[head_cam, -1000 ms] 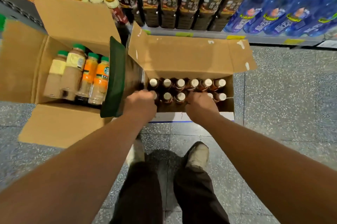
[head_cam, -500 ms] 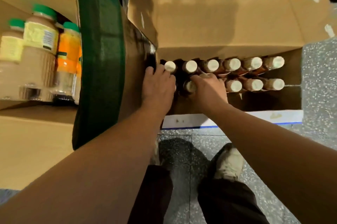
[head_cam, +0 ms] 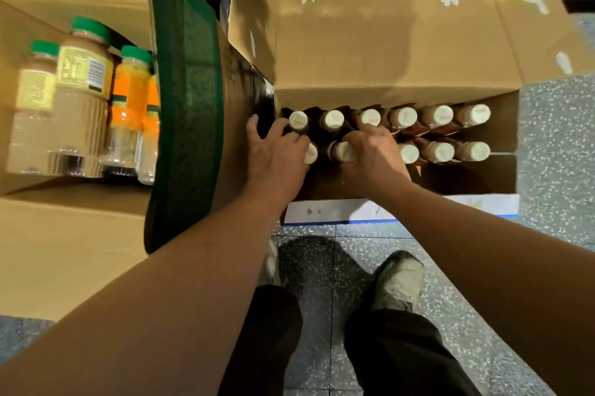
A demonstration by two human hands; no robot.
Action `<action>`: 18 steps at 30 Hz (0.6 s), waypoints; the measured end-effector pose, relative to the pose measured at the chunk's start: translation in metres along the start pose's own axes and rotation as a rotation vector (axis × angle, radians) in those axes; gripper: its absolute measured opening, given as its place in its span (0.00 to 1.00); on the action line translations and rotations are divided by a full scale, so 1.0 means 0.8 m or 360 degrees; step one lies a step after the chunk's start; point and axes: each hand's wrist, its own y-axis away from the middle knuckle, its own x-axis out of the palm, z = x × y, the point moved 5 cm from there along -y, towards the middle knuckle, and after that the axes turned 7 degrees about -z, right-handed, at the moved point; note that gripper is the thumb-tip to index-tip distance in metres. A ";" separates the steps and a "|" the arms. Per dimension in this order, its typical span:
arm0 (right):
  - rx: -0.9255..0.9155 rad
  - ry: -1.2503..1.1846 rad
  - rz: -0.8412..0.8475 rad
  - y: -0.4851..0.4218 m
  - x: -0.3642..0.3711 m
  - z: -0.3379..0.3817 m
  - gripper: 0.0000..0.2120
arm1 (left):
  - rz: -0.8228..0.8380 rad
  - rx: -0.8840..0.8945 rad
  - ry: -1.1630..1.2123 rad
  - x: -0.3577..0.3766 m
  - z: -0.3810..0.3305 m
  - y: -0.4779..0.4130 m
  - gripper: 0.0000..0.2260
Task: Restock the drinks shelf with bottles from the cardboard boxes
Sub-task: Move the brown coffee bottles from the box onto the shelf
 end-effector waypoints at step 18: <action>0.0038 -0.0644 -0.0095 0.073 -0.362 0.102 0.16 | -0.0254 -0.0433 0.1439 -0.322 -0.008 0.077 0.15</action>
